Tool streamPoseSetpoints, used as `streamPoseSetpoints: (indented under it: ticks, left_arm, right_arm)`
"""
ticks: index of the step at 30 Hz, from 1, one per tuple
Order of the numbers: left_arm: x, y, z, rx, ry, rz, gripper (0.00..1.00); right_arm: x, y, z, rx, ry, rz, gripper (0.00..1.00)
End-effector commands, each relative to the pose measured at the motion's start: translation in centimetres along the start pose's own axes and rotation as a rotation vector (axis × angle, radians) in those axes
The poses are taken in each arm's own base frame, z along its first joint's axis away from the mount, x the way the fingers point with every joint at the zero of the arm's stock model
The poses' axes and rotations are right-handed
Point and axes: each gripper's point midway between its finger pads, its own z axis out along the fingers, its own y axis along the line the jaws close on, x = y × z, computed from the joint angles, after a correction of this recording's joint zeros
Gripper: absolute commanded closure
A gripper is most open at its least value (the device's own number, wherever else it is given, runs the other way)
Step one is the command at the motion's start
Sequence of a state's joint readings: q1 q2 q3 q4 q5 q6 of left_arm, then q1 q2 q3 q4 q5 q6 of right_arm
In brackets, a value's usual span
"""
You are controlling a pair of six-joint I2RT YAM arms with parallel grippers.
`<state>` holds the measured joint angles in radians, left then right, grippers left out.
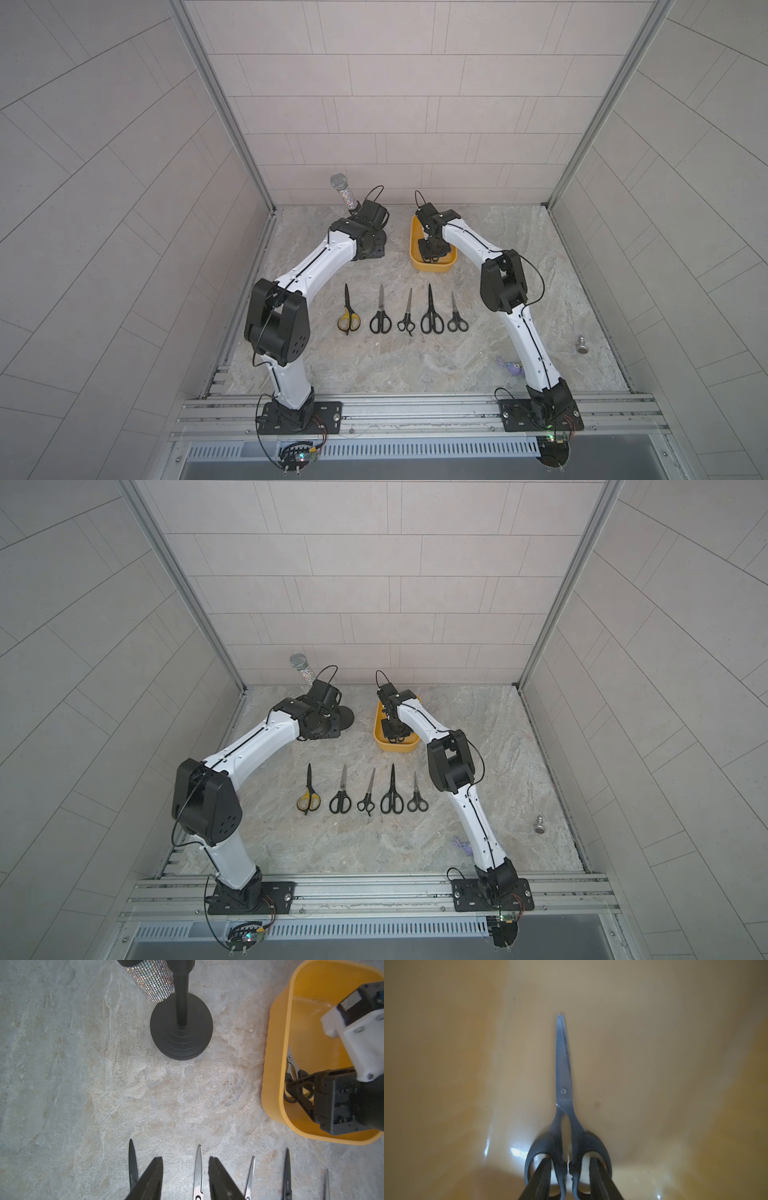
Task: Take the scissors out of the storage box
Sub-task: Pick up the scissors from the storage box.
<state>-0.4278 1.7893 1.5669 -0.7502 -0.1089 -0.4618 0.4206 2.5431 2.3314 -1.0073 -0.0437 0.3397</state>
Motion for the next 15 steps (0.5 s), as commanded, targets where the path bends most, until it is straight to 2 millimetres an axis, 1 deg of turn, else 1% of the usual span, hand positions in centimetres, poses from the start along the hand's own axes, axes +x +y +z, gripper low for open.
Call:
streamPoseSetpoints:
  ticks: [1,5,10,13,15]
  left_arm:
    - [-0.6,0.0,-0.7,-0.006,-0.017,0.008,0.58]
    - [-0.7,0.2,-0.6,-0.012,-0.017,0.008,0.58]
    - [-0.9,0.1,-0.7,-0.014,-0.021,0.011,0.58]
    - [-1.2,0.1,-0.9,-0.014,-0.028,0.012,0.58]
    - [-1.3,0.1,-0.9,-0.014,-0.029,0.012,0.58]
  right_arm:
    - [2.5,-0.5,2.0,0.030,0.098,-0.013,0.66]
    - [3.7,-0.4,3.4,0.021,0.158,-0.006,0.72]
    - [5.0,-0.5,4.4,0.016,0.224,0.015,0.82]
    - [4.9,-0.4,4.3,0.005,0.229,0.033,0.90]
    - [4.5,-0.4,4.0,-0.013,0.224,0.055,0.93]
